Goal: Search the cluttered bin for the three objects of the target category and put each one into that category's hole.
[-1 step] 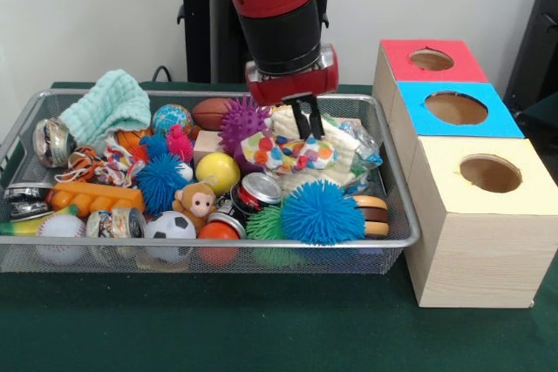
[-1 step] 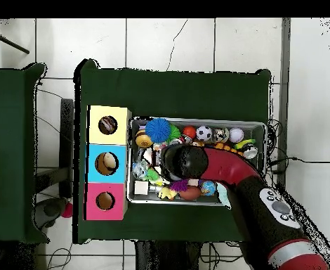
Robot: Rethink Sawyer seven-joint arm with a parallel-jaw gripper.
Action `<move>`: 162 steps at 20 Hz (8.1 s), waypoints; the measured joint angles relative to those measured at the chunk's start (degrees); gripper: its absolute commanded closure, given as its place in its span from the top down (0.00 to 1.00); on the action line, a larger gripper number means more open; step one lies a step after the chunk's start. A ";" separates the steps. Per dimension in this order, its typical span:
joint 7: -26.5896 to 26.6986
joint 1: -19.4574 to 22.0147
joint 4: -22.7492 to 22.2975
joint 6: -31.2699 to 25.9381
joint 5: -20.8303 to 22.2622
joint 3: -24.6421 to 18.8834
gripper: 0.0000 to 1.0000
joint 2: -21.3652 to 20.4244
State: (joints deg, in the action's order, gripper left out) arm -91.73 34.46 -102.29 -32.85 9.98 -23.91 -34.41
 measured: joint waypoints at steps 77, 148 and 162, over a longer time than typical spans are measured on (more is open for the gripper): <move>-0.54 -16.80 7.31 -1.29 -30.40 5.23 0.00 -2.73; -0.54 -16.69 5.72 3.49 -22.58 1.82 1.00 -1.12; -0.54 -16.75 6.82 3.50 -22.25 2.62 0.00 -1.11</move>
State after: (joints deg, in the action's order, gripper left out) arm -92.27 17.71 -95.47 -29.34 -12.27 -21.30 -35.51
